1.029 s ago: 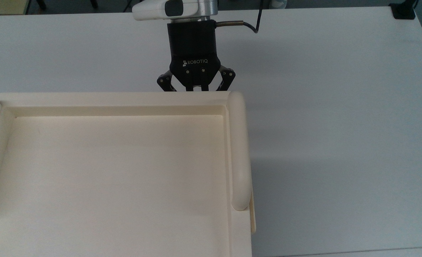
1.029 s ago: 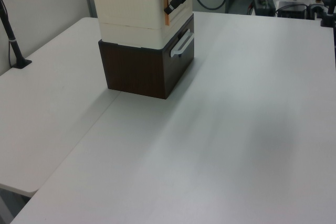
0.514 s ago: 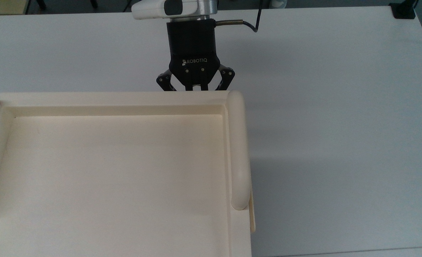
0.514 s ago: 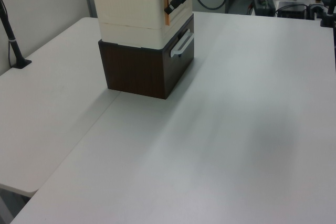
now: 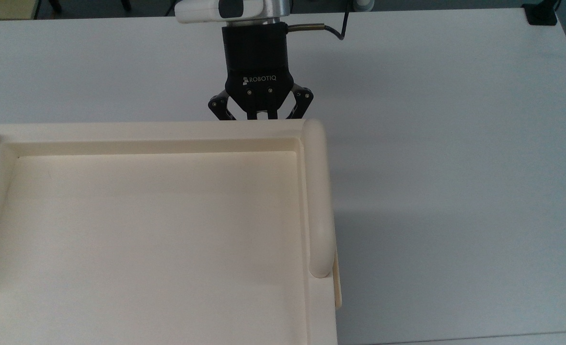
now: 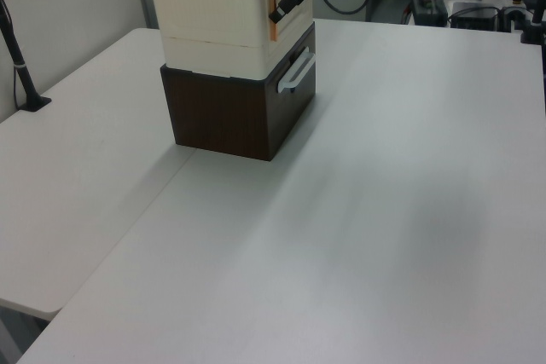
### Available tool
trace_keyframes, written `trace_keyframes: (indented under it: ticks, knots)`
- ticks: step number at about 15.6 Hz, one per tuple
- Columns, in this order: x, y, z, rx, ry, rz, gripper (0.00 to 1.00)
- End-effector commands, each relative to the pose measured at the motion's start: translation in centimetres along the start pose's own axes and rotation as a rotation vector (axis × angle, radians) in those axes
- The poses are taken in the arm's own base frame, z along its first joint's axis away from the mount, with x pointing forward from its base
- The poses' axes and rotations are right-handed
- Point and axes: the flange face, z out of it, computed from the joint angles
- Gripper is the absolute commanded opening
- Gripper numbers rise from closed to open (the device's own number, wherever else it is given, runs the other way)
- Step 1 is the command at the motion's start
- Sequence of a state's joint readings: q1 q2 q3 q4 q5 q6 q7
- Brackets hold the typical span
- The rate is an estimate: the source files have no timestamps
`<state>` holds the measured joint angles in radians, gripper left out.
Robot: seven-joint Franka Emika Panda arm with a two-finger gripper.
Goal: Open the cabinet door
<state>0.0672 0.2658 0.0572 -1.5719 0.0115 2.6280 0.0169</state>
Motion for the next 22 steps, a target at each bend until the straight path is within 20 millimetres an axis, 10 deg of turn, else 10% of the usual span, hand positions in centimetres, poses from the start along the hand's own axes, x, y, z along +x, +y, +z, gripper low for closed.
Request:
trace_keyframes:
  ticks: [1,13,15,17,22]
  knots:
    - [-1.0,2.0,-2.2,-0.029,-0.044,0.01,0.0]
    - [-1.8,3.3,-1.8,-0.041,-0.096,-0.018,0.01]
    - [-2.0,3.9,-1.9,-0.047,-0.113,-0.013,0.11]
    - [-2.1,5.0,-2.4,-0.056,-0.14,-0.007,0.42]
    - [-2.8,7.1,-3.6,-0.067,-0.236,-0.045,0.64]
